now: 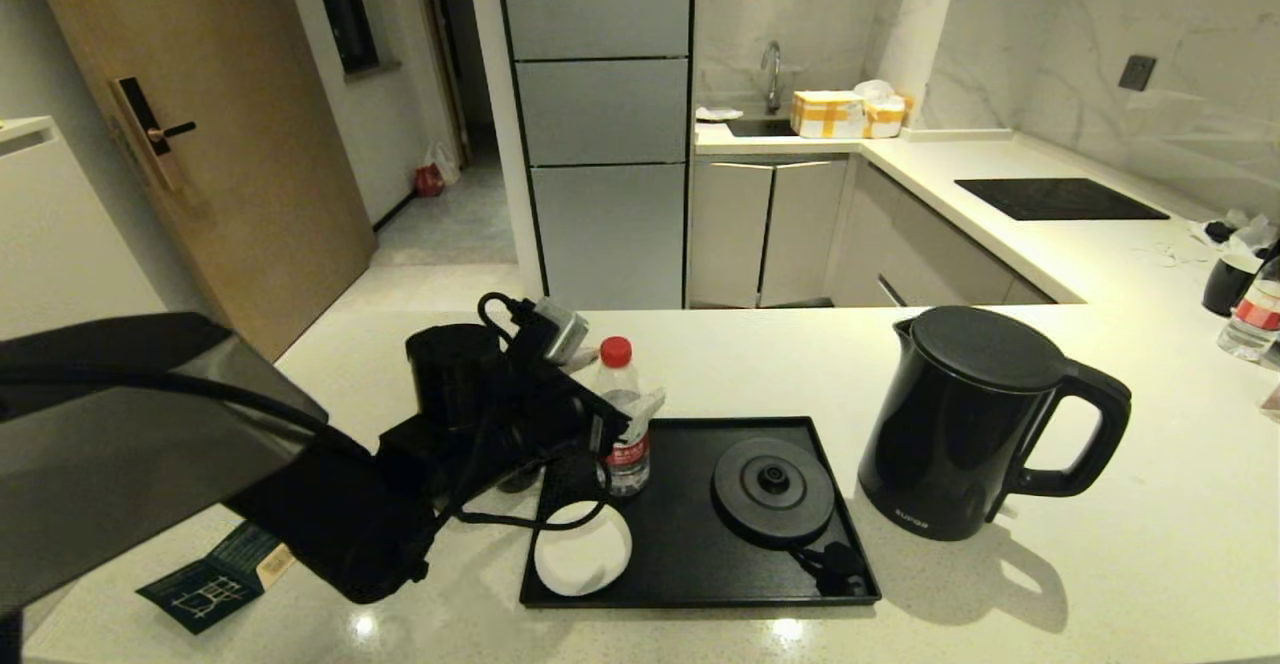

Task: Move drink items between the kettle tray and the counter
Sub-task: Pick up the bottled water

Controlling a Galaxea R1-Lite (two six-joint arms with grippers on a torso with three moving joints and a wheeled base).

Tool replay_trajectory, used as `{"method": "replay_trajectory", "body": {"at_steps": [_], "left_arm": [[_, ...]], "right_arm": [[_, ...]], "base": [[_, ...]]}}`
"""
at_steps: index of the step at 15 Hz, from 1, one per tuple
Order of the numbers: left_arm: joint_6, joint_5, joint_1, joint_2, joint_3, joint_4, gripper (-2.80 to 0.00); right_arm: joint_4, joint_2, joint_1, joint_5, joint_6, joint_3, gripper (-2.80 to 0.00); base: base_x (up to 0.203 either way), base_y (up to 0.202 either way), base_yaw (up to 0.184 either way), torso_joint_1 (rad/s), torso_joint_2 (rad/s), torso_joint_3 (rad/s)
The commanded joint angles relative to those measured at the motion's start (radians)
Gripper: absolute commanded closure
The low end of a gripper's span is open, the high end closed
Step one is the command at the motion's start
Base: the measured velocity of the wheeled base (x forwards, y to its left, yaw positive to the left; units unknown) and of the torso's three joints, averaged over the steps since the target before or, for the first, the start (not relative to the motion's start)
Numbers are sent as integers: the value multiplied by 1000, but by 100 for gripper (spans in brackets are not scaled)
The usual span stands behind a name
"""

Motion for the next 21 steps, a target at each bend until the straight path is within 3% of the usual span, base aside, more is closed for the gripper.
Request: {"method": "replay_trajectory", "body": {"at_steps": [1,8,13,14,15,21], "left_arm": [[15,10,-3,49,-21,-3,-280],[83,54,16,155,-49,-26,-280],[89,91,17,203,-125,-32,-280],[89,99,17,206,-130,-33,-45],[89,99,17,183,-130,-33,0],[86,112,15,164,-115,-28,0]], "right_arm": [[0,1,0,1,0,2,0],[0,2,0,1,0,2,0],[0,2,0,0,0,2,0],[0,2,0,0,0,2,0],[0,0,0,0,0,2,0],[0,0,0,0,0,2,0]], "base": [[0,0,0,0,0,0],[0,0,0,0,0,0],[0,0,0,0,0,0],[0,0,0,0,0,0],[0,0,0,0,0,0],[0,0,0,0,0,0]]}}
